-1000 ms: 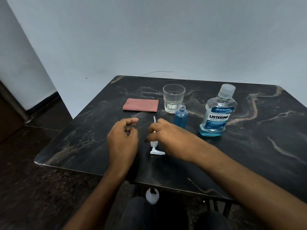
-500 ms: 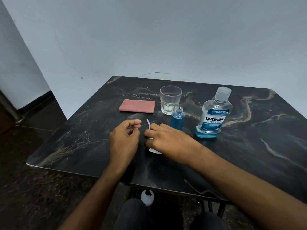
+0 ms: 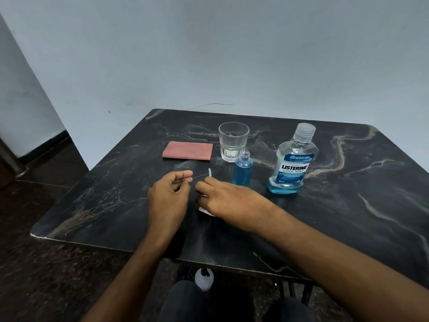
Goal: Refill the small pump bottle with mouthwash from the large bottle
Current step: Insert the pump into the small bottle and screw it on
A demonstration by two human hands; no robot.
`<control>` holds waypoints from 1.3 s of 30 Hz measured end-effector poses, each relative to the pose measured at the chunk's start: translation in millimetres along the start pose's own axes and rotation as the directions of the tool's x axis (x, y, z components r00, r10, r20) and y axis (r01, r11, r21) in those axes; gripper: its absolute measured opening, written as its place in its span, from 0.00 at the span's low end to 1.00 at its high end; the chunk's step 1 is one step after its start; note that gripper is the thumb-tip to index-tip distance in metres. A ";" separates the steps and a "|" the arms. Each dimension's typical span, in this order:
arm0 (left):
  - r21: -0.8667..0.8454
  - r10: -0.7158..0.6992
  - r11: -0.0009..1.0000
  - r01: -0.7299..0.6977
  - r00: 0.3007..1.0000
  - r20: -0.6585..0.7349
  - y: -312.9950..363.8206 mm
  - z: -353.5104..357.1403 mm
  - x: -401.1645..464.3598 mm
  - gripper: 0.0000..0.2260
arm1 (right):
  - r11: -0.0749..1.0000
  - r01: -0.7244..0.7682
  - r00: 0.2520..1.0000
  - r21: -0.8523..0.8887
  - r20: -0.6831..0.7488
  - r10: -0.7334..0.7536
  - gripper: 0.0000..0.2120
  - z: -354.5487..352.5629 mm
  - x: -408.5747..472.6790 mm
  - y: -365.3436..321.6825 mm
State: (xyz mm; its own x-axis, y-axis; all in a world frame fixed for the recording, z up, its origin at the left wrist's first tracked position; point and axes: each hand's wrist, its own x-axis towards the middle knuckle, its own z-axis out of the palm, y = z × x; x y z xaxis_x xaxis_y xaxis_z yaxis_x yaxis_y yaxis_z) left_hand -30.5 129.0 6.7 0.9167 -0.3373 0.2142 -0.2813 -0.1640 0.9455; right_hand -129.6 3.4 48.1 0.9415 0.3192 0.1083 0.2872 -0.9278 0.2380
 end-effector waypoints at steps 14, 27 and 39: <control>-0.081 0.091 0.993 -0.091 0.996 0.005 8.5 21.3 0.3 0.14 | 0.824 -0.230 0.575 0.518 -0.611 0.544 0.10 -92.2 -22.7 33.6; -0.052 0.170 0.985 -0.162 0.958 0.233 41.5 77.3 -3.0 0.31 | 0.636 -0.320 0.323 0.702 -0.551 0.770 0.06 -115.0 -43.7 70.7; -0.063 0.185 0.982 -0.175 0.960 0.211 30.6 91.2 2.2 0.25 | 0.550 -0.368 0.409 0.750 -0.401 0.820 0.07 -88.4 -40.8 76.3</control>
State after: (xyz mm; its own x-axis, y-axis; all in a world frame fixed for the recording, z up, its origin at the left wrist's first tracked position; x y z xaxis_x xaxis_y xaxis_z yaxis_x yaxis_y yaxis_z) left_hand -63.0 38.8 13.7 0.7680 -0.5497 0.3287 -0.4190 -0.0432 0.9069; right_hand -161.7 -63.4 147.2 0.5496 -0.5528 0.6264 -0.0559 -0.7724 -0.6326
